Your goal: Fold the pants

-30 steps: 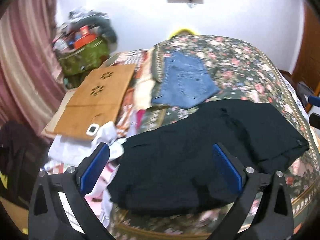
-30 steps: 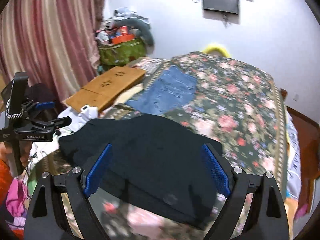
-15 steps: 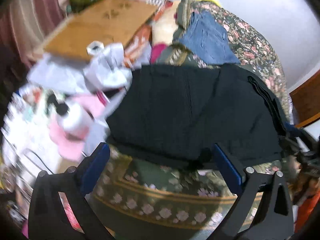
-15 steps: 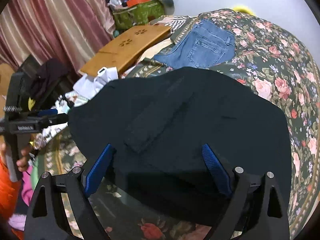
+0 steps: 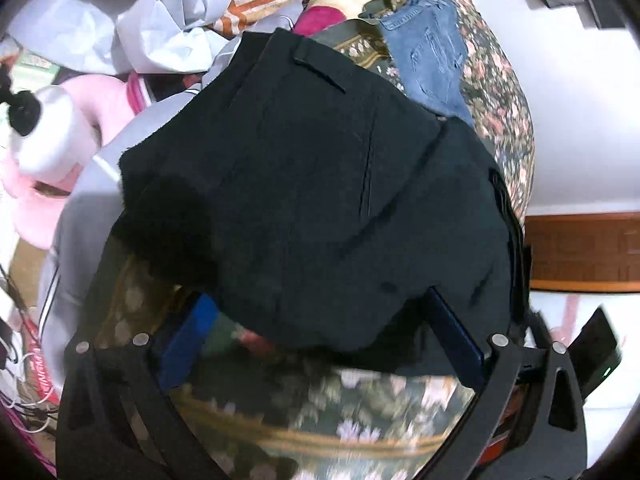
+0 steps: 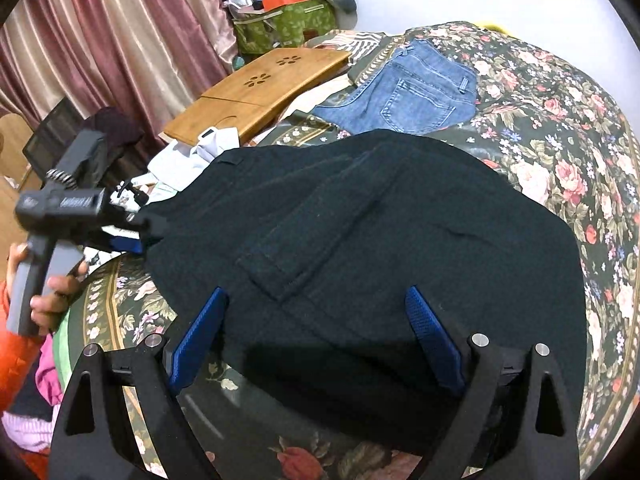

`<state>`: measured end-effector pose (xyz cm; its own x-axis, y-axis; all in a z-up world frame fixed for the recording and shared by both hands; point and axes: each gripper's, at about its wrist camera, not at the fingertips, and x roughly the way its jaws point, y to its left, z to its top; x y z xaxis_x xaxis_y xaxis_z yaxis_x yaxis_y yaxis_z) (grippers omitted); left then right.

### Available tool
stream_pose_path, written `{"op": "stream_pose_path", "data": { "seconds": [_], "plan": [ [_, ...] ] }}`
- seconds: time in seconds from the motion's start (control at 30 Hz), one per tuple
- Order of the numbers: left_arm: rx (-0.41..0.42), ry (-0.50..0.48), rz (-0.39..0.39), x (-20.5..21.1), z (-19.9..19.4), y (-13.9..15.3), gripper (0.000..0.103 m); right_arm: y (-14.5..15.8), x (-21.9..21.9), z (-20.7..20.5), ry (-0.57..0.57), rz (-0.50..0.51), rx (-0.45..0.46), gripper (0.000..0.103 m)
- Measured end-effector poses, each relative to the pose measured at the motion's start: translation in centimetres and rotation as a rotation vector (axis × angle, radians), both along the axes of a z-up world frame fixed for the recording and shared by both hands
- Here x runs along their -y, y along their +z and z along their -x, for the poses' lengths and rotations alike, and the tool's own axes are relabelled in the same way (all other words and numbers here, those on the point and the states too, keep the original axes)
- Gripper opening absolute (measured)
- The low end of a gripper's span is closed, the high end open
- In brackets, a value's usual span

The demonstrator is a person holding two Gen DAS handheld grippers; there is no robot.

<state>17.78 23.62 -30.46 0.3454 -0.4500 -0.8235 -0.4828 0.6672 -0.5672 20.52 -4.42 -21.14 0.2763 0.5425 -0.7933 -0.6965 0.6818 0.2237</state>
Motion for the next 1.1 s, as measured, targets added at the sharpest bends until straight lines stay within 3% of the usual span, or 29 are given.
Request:
{"op": "stream_pose_path", "data": {
  "seconds": [0.07, 0.17, 0.2, 0.23, 0.3, 0.37, 0.5, 0.63, 0.77, 0.93, 1.1],
  "plan": [
    [-0.005, 0.005, -0.005, -0.6, -0.6, -0.3, 0.098, 0.0, 0.0, 0.0, 0.002, -0.007, -0.002, 0.091],
    [-0.024, 0.005, -0.077, -0.8, -1.3, -0.2, 0.069, -0.1, 0.1, -0.1, 0.002, -0.019, -0.009, 0.091],
    [-0.028, 0.006, -0.092, -1.0, -1.4, -0.3, 0.05, -0.1, 0.2, -0.1, 0.003, -0.024, -0.011, 0.091],
    [-0.033, 0.014, -0.105, -1.2, -1.5, -0.4, 0.039, -0.1, 0.2, -0.1, 0.003, -0.027, -0.013, 0.091],
    [-0.013, 0.027, -0.125, -1.6, -1.7, -0.1, 0.028, -0.1, 0.2, -0.2, 0.003, -0.033, -0.017, 0.091],
    [0.015, 0.022, -0.188, -1.2, -1.8, 0.8, 0.024, -0.1, 0.2, -0.1, 0.004, -0.037, -0.018, 0.091],
    [0.091, -0.025, -0.41, 0.9, -2.2, 4.2, 0.018, 0.2, 0.8, -0.3, -0.01, -0.066, -0.031, 0.088],
    [0.229, -0.064, -0.633, 3.7, -2.3, 9.6, 0.016, 1.3, 3.3, -0.9, -0.073, -0.152, -0.087, 0.084],
    [0.381, -0.113, -0.785, 7.2, -2.4, 15.0, 0.014, 2.9, 7.0, -0.5, -0.138, -0.195, -0.054, 0.084],
    [0.57, -0.185, -0.904, 13.2, -3.6, 20.2, 0.013, 3.3, 12.0, 0.3, -0.226, -0.179, -0.026, 0.084],
    [0.7, -0.315, -0.868, 20.4, -5.7, 23.4, 0.012, 0.7, 15.6, 0.7, -0.305, -0.155, -0.087, 0.084]
  ]
}}
